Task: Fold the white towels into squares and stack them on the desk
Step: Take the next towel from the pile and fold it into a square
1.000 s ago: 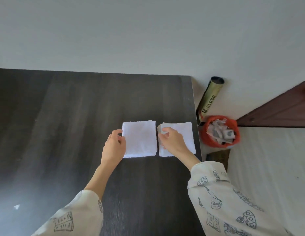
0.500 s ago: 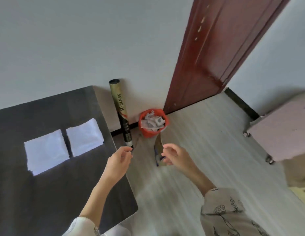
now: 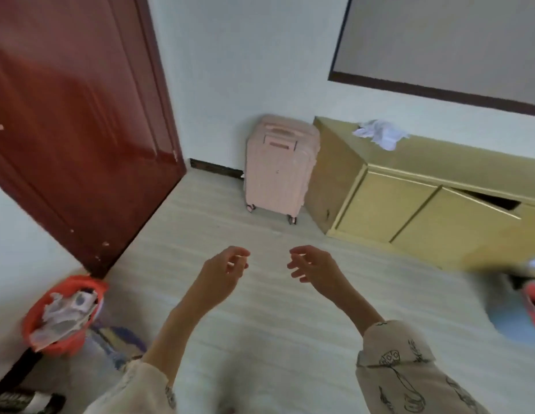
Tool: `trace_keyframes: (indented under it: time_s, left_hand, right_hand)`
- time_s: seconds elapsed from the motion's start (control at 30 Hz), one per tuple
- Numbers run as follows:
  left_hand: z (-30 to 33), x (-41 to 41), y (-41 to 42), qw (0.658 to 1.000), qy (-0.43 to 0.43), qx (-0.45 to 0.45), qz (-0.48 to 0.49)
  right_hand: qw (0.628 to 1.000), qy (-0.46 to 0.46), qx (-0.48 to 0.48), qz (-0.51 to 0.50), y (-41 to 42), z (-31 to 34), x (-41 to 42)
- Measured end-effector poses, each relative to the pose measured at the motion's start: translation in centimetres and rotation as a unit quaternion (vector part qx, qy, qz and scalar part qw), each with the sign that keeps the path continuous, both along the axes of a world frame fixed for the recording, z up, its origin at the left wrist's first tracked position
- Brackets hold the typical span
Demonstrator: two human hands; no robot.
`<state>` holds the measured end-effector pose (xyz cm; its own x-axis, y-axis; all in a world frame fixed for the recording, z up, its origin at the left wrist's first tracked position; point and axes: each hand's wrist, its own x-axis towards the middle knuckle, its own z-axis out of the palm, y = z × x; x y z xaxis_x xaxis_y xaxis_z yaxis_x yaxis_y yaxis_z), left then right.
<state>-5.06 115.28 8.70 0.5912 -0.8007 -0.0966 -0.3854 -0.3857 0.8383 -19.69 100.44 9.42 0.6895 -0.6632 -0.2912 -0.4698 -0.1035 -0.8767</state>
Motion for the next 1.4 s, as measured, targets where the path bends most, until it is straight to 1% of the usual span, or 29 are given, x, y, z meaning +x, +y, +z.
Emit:
trace_keyframes:
  time_s: [0.13,0.23,0.37,0.57,0.67,0.83,0.93,1.07,1.13,1.23,1.4]
  left_hand:
    - [-0.4,-1.4,-10.1,0.992,-0.015,0.031,-0.119]
    - [-0.9,-1.2,-17.8,0.986,-0.022,0.04,-0.163]
    - [-0.5,1.4,-29.6,0.981,-0.034,0.018,-0.188]
    - [1.7,4.4,-46.1,0.982,-0.037,-0.007,-0.183]
    - [1.4,3.8,-53.3,0.976,-0.03,0.011,-0.217]
    - [-1.3,2.5,-63.5,0.955,-0.03,0.074,-0.285]
    - [-2.6,2.9,-68.7,0.957,-0.031,0.099,-0.271]
    - [-3.4,3.4,-76.2,0.975,-0.009,0.116,-0.188]
    - [-4.0,2.9,-79.3,0.978,0.006,0.126,-0.167]
    - [-5.4,1.9,-83.4,0.977,0.024,0.142,-0.156]
    - [-7.5,2.0,-90.7,0.982,0.042,0.149,-0.11]
  right_hand:
    - [0.997,-0.01,0.002,-0.077,-7.9,-0.2,-2.7]
    - [0.994,-0.004,0.001,-0.107,-14.5,-0.7,-3.6]
    - [0.99,-0.003,-0.012,-0.14,-25.5,0.0,-2.5]
    - [0.983,-0.034,-0.03,-0.18,-39.9,3.0,-0.8]
    - [0.974,-0.046,-0.031,-0.221,-45.5,2.5,-2.1]
    - [0.965,-0.02,-0.019,-0.261,-56.2,-0.3,-4.4]
    - [0.967,-0.021,-0.01,-0.255,-63.5,-1.4,-4.2]
    - [0.975,-0.021,0.004,-0.221,-72.8,-1.5,-3.2]
    - [0.978,-0.011,0.005,-0.208,-76.6,-1.4,-3.1]
    - [0.98,0.005,0.013,-0.2,-81.6,-1.8,-3.0]
    - [0.984,0.034,0.02,-0.174,-88.0,-3.4,-2.2]
